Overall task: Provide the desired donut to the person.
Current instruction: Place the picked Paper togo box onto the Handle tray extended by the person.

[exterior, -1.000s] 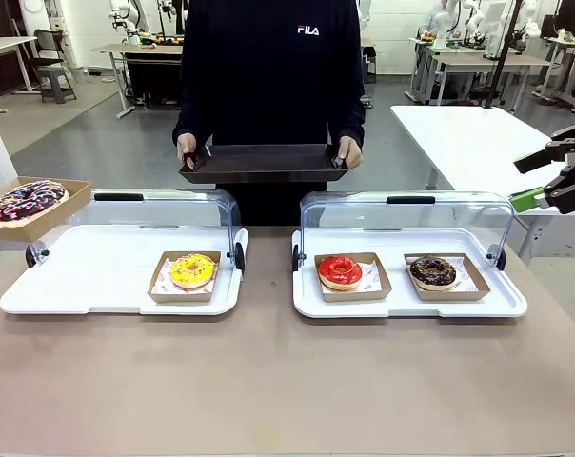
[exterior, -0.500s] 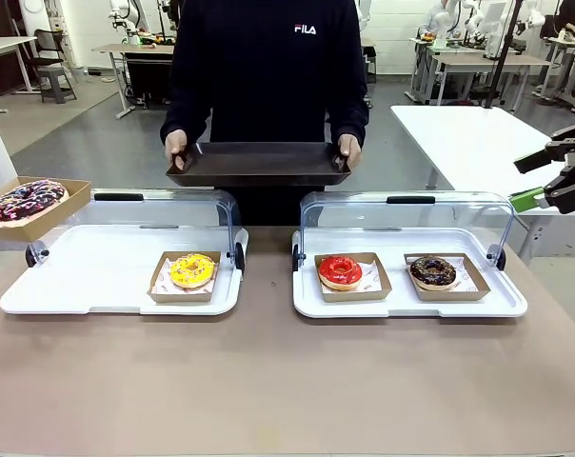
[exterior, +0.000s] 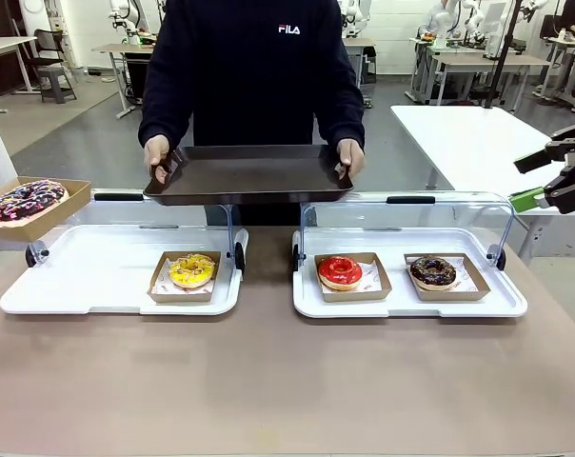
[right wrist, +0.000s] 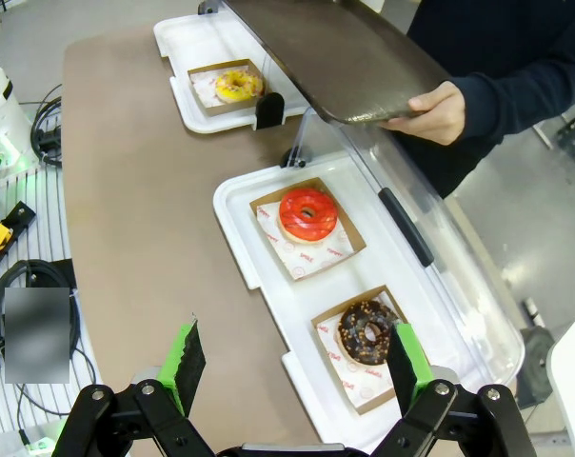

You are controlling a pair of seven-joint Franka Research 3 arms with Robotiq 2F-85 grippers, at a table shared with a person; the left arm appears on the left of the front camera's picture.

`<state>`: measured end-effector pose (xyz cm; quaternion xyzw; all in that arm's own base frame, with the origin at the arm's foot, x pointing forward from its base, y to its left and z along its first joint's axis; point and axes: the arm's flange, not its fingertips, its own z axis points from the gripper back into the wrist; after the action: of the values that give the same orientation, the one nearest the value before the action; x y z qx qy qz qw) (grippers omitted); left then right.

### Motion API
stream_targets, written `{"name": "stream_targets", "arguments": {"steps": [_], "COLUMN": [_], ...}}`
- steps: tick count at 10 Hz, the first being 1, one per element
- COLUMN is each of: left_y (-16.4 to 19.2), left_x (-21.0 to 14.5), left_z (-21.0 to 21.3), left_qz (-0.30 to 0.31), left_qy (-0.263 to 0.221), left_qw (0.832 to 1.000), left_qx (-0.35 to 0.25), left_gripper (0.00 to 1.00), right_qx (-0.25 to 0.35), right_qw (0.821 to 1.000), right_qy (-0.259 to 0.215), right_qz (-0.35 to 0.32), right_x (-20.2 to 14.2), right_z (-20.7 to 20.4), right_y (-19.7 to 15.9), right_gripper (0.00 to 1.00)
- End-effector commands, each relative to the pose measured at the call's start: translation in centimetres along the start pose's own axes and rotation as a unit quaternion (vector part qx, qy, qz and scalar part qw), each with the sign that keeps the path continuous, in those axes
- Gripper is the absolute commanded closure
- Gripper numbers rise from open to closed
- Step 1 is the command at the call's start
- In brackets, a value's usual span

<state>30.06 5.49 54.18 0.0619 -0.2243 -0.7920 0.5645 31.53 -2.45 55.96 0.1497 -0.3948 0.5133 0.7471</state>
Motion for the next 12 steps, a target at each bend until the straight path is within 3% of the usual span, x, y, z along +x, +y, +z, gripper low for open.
{"name": "stream_targets", "arguments": {"steps": [1,12], "left_y": [0.11,0.11], "left_x": [-0.14,-0.14], "left_z": [0.13,0.13], "left_qz": [0.007,0.007], "left_qy": [0.010,0.010], "left_qw": [1.000,1.000], "left_qx": [0.004,0.004], "left_gripper": [1.00,1.00], "right_qx": [0.001,0.001], "right_qw": [1.000,1.000], "right_qy": [-0.004,-0.004], "right_qz": [0.000,0.000], "right_x": [0.05,0.05], "right_z": [-0.21,-0.21], "right_y": [-0.07,-0.07], "right_gripper": [0.00,0.00]}}
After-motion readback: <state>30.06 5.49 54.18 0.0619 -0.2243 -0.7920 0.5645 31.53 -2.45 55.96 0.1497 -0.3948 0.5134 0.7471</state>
